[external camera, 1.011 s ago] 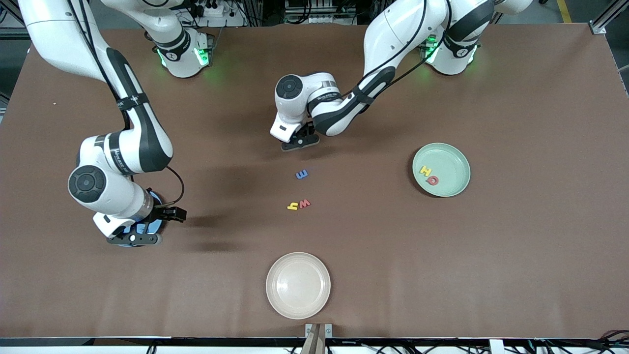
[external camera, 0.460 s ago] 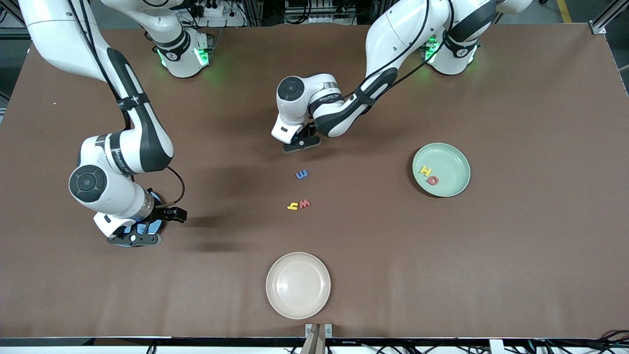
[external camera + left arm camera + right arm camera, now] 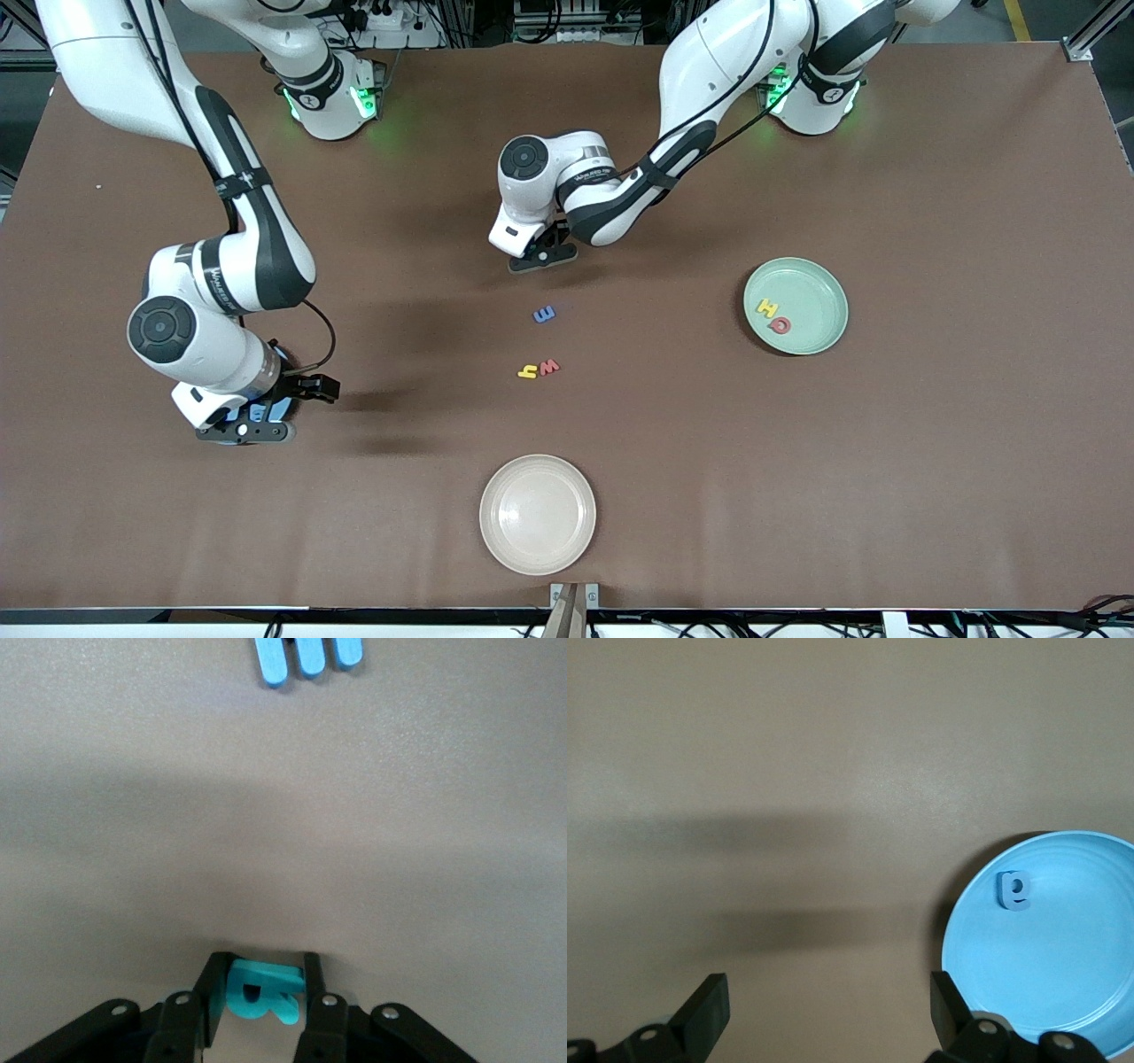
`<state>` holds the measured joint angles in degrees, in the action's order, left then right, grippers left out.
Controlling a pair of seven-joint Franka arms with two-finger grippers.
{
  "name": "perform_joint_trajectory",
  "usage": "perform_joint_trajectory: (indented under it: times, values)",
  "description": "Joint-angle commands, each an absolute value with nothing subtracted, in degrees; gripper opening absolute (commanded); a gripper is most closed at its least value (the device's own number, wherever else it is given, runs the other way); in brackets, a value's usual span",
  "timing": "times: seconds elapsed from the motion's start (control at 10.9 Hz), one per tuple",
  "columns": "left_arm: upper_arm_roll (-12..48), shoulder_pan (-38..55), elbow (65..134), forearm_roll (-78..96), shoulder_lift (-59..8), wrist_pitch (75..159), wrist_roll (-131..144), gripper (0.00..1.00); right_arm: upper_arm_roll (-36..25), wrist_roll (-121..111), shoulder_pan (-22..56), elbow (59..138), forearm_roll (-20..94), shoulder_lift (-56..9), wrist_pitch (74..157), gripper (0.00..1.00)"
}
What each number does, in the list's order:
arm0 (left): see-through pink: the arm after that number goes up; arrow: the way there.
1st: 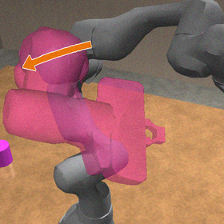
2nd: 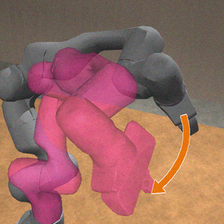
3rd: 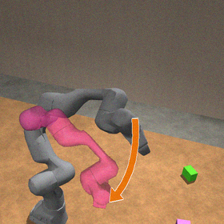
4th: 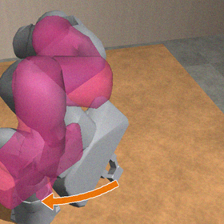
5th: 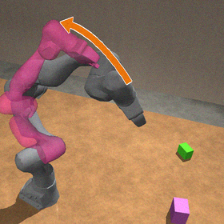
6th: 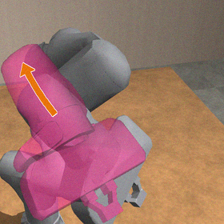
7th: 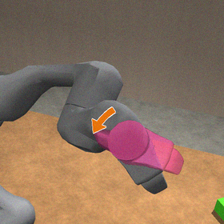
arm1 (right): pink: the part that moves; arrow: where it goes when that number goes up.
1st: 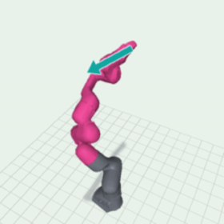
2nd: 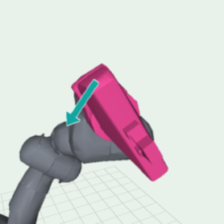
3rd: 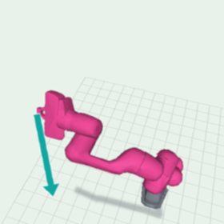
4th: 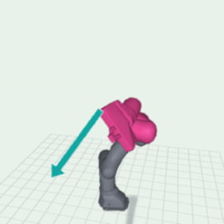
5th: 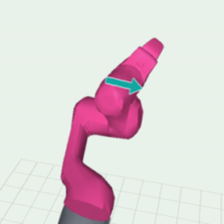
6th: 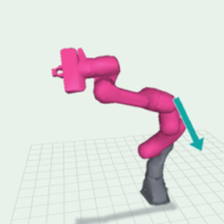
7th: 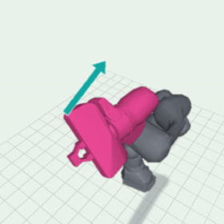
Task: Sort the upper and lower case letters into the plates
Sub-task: 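Carry the k to the green plate while the right gripper returns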
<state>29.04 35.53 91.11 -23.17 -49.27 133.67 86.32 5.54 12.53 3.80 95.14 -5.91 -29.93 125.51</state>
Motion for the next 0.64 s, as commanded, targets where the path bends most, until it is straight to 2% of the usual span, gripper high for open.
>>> perform_joint_trajectory:
  times: [0.0,0.37,0.55]
  values:
    - [29.79,34.89,92.72,-22.85,-49.48,134.21,85.25,0.08,5.54,13.36,4.91,94.31,-5.89,-30.41,127.51,1.00]
    - [31.98,31.47,92.72,-22.76,-49.40,132.64,82.37,0.05,5.54,13.36,5.10,94.22,-5.89,-30.94,127.97,1.00]
    - [36.45,26.40,92.64,-22.76,-49.22,129.04,79.90,0.05,5.54,13.36,5.19,94.31,-5.89,-31.46,129.10,1.00]
